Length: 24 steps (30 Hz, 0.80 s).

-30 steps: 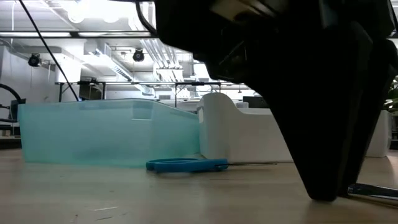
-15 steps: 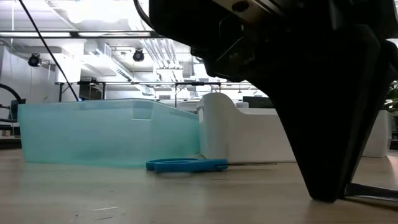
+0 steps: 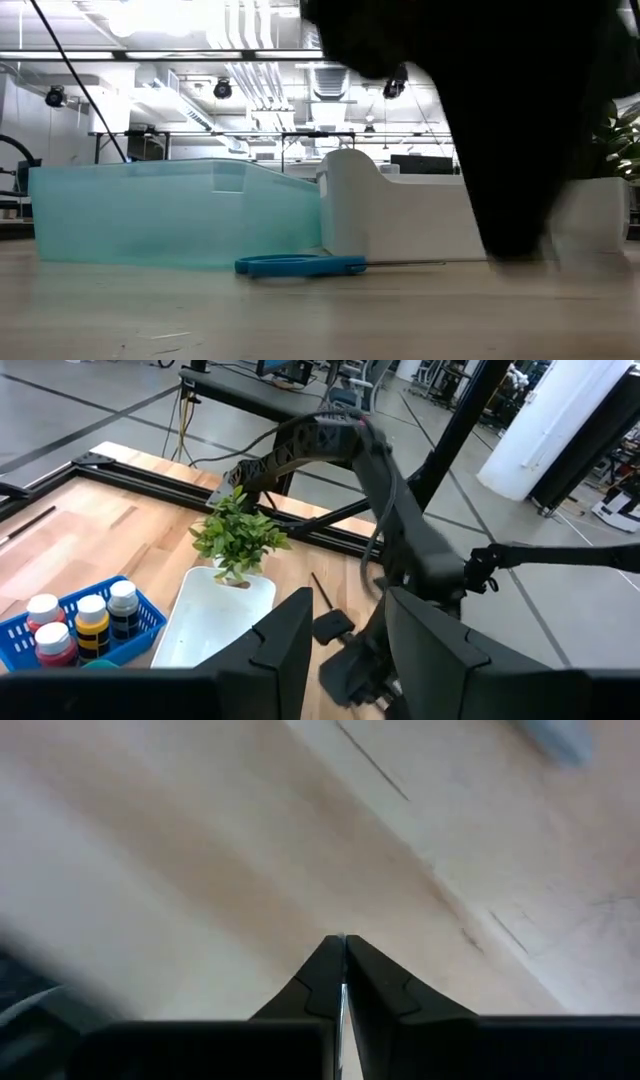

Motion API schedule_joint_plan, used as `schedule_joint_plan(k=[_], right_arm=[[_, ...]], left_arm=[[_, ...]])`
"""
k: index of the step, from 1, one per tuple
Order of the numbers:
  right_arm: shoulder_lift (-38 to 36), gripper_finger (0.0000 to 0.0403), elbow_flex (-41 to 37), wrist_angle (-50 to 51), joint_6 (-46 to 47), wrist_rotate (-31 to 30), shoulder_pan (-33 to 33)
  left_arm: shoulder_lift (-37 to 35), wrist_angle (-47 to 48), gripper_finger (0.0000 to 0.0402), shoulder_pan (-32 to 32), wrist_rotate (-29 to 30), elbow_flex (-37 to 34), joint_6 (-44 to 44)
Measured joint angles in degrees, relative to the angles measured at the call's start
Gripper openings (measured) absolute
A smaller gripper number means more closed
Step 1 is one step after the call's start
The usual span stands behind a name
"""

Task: Pick & Place Paint Supplies
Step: Put the black eyeshadow brush into the green bin

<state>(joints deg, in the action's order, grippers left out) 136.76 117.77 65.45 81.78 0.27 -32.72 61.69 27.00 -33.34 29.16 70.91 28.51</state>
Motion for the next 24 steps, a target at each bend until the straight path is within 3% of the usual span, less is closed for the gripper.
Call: schedule_joint_plan(k=[8, 14, 19, 24], right_arm=[[-8.91, 0.0008, 1.63, -7.60, -2.36, -10.92, -0.77], [-13.95, 0.0008, 0.82, -18.91, -6.40, -19.61, 4.59], [-13.98, 0.0008, 0.55, -21.02, -10.37, -21.23, 12.10], [-14.03, 0.0008, 0.43, -25.00, -17.63, -17.81, 18.79]], left_arm=[[-0.32, 0.05, 0.0138, -2.48, -0.23, 0.00, -1.10], [-1.44, 1.26, 0.0138, -4.46, 0.26, 0.02, -1.27], [-1.64, 2.30, 0.0138, -6.85, -1.58, 0.04, -1.34], [-1.53, 3.22, 0.0138, -9.64, -2.30, 0.04, -0.32]])
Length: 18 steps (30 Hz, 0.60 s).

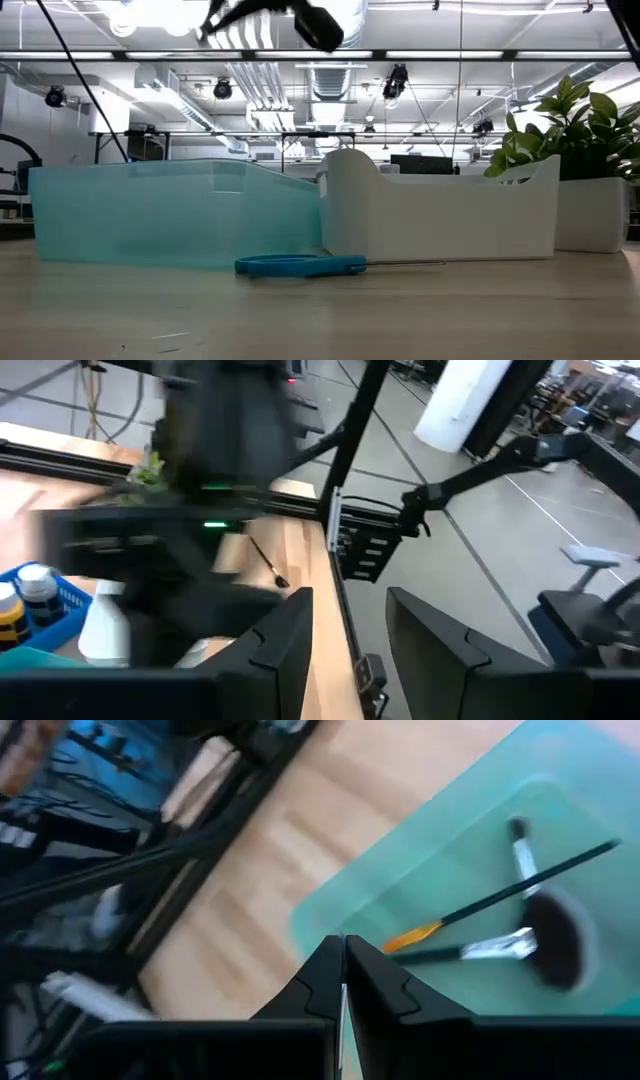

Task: Pick & Place Paint Supplies
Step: Put the black eyeshadow brush into the green bin

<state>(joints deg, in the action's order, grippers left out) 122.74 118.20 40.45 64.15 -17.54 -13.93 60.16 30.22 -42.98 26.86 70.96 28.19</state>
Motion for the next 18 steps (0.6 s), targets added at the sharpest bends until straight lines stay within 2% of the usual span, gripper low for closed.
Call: schedule_joint_plan(k=[5, 10, 18], right_arm=[[0.11, 0.0008, -1.56, 0.61, -3.72, 3.06, 5.86], [0.11, 0.0008, -5.87, 0.25, -5.72, 6.15, 8.72], [0.13, 0.0008, -16.46, -10.91, -5.47, 10.76, 9.59]], left_arm=[[0.00, 0.04, 0.0138, -2.70, 2.36, 0.00, 1.70], [0.02, 0.06, 0.0138, -3.98, 3.62, 0.00, 2.05], [0.04, 0.08, 0.0138, -3.96, 3.62, 0.00, 2.03]])
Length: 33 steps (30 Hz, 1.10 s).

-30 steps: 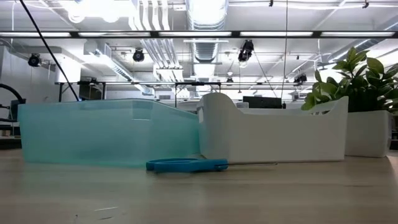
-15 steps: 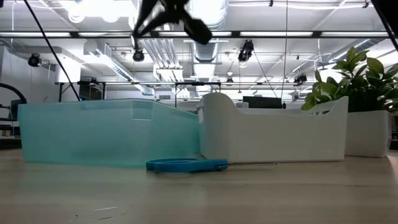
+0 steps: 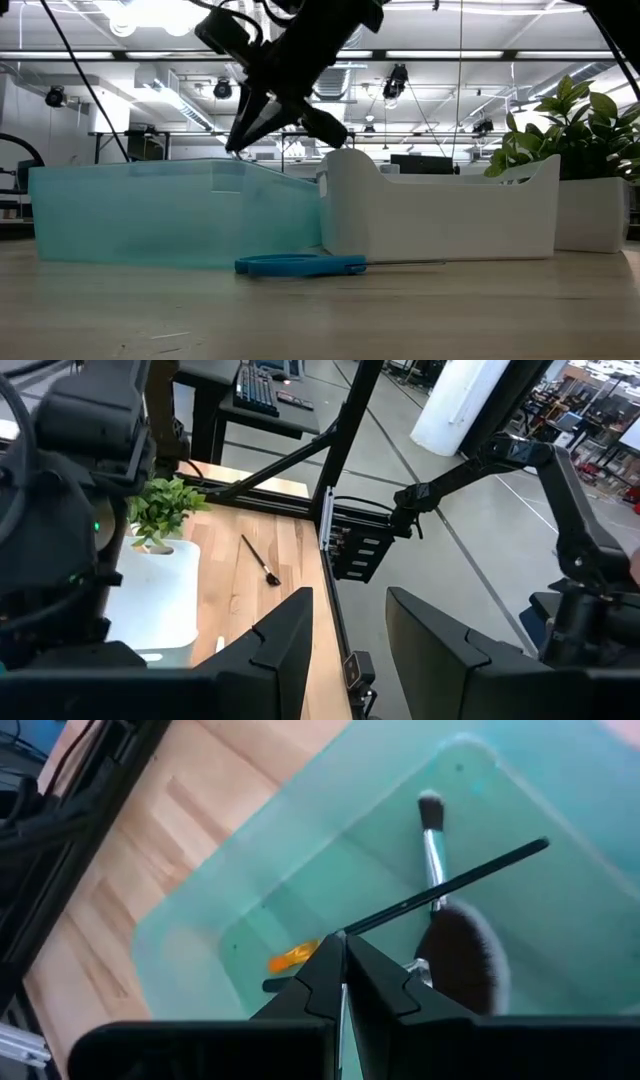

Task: Pick & Place Paint Supplies
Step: Put the black eyeshadow brush into the green bin, then put the black brow brush into the green bin

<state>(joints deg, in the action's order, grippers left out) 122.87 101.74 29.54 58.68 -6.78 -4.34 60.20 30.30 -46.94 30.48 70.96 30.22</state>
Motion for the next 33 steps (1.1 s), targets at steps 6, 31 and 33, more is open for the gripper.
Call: schedule_joint_plan(k=[6, 31, 33], right_arm=[[0.02, 0.0008, -2.34, -3.76, 0.41, 0.37, 0.07], [-10.22, 0.0150, -2.56, 4.93, -19.38, 4.50, -8.95], [-12.97, 0.0150, -3.87, 8.19, -21.40, 4.78, -13.01]], left_arm=[[0.00, 0.13, 0.0138, 0.00, 0.00, 0.00, -0.02], [0.00, 0.69, 0.0137, 0.02, 0.68, -0.04, -0.18], [0.00, 0.89, 0.0137, 0.02, 0.68, -0.04, -0.39]])
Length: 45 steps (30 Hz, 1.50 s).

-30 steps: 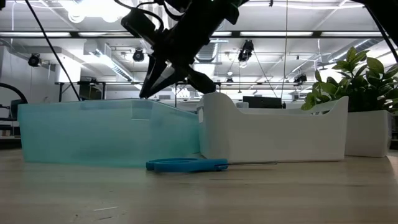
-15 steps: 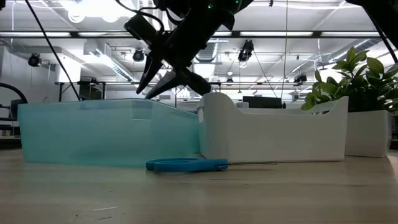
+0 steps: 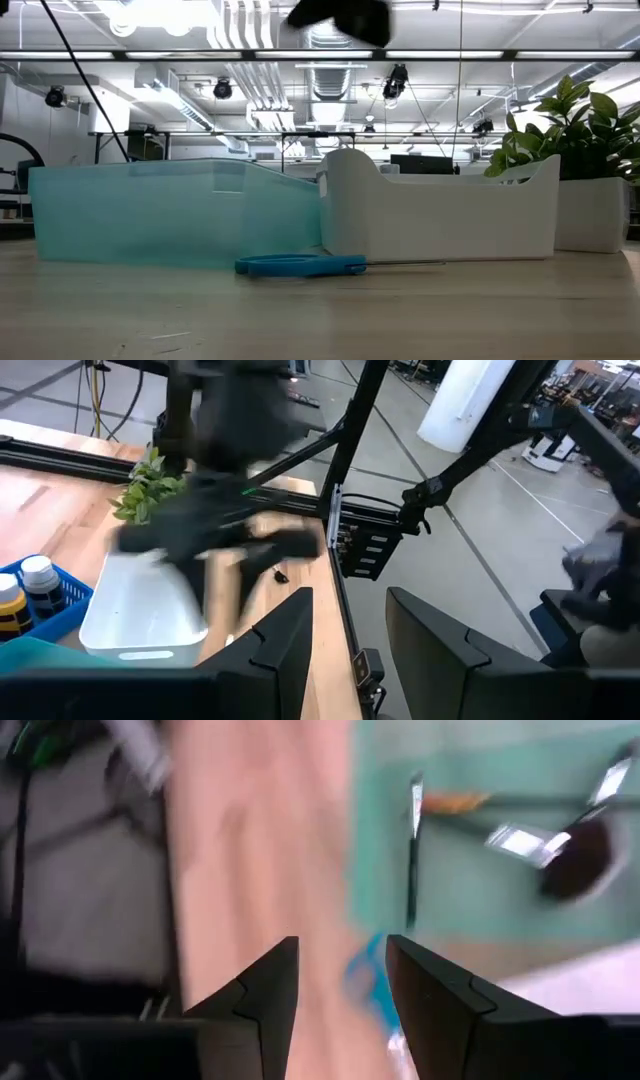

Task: Pick & Place Paint Supplies
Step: Put the black brow brush into the green bin

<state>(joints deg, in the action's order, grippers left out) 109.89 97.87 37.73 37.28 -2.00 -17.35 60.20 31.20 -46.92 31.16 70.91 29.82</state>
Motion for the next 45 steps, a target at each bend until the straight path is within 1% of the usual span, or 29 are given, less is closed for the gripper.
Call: schedule_joint_plan(k=[2, 6, 9, 11, 16, 19, 23, 29, 36, 45], right_arm=[[-2.96, 0.0150, -2.25, 1.56, -1.36, 2.16, -4.29], [-8.53, 0.0150, -8.29, 4.48, -1.14, 5.99, -13.01], [-11.63, 0.0150, -13.63, 7.02, -1.51, 5.38, -19.08], [-13.45, 0.0150, -17.17, 6.36, -1.54, 4.59, -22.25], [-14.68, 0.0150, -26.04, 4.57, 3.59, 2.09, -27.24], [-14.76, 0.0150, -30.59, -0.93, 5.78, 2.04, -27.97], [-14.43, 0.0150, -34.94, -6.07, 6.03, 1.72, -28.00], [-14.50, 0.0150, -39.05, -7.20, 5.87, 0.46, -27.64], [-14.52, 0.0150, -44.06, -13.29, 5.90, 0.35, -27.64], [-14.33, 0.0150, -47.73, -16.92, 6.03, 0.33, -27.64]], left_arm=[[0.00, 0.04, 0.0137, 0.00, 0.00, 0.00, -0.05], [0.00, -0.01, 0.0137, 0.00, -0.01, 0.00, -2.19], [0.00, 0.03, 0.0137, 0.00, -0.02, 0.00, -3.02], [0.00, 0.11, 0.0137, 0.00, -0.02, 0.00, -3.54], [0.07, 0.11, 0.0137, 0.00, -0.02, 0.00, -4.25], [0.07, 0.11, 0.0137, 0.00, -0.02, 0.00, -4.33], [0.07, 0.08, 0.0137, 0.00, 0.01, 0.00, -4.08], [0.07, -0.10, 0.0137, 0.00, 0.93, 0.00, -2.93], [0.07, -0.13, 0.0138, 0.02, 2.47, 0.00, -1.40], [0.07, -0.90, 0.0138, 0.03, 4.46, 0.00, -0.68]])
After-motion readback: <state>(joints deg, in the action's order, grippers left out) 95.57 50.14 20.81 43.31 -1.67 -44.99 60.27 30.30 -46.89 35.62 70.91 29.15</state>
